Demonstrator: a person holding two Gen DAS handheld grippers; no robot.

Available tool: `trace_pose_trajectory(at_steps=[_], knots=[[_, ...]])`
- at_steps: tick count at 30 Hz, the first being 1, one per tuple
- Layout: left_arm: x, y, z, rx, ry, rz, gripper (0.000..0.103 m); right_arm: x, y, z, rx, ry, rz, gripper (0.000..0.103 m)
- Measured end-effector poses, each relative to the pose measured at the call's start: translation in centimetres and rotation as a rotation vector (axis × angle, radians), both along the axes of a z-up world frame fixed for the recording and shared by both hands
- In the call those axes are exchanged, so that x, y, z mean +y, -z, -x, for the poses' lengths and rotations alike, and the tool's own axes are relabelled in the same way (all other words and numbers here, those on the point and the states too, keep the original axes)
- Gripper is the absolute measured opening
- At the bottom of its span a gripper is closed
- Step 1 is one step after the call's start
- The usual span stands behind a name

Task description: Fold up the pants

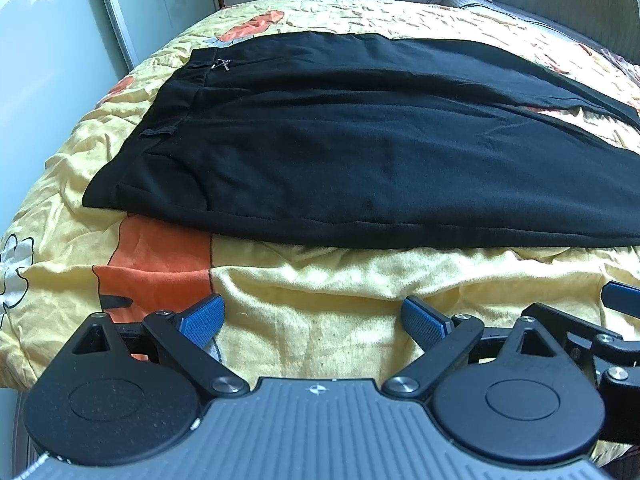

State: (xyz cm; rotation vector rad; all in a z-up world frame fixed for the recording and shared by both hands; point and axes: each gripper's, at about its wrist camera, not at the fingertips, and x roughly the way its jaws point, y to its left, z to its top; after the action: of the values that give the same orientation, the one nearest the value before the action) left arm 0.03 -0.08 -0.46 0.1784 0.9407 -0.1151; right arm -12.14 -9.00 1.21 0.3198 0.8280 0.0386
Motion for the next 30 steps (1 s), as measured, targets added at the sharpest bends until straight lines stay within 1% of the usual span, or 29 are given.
trace_pose_trajectory(at_steps=[20, 30], knots=[[-0.25, 0.06, 0.07, 0.000, 0.007, -0.005, 0.097, 0.00, -0.11, 0.14, -0.017, -0.021, -0.017, 0.103], [-0.46, -0.14, -0.01, -0.002, 0.019, -0.007, 0.097, 0.33, -0.04, 0.07, -0.024, -0.026, -0.003, 0.103]])
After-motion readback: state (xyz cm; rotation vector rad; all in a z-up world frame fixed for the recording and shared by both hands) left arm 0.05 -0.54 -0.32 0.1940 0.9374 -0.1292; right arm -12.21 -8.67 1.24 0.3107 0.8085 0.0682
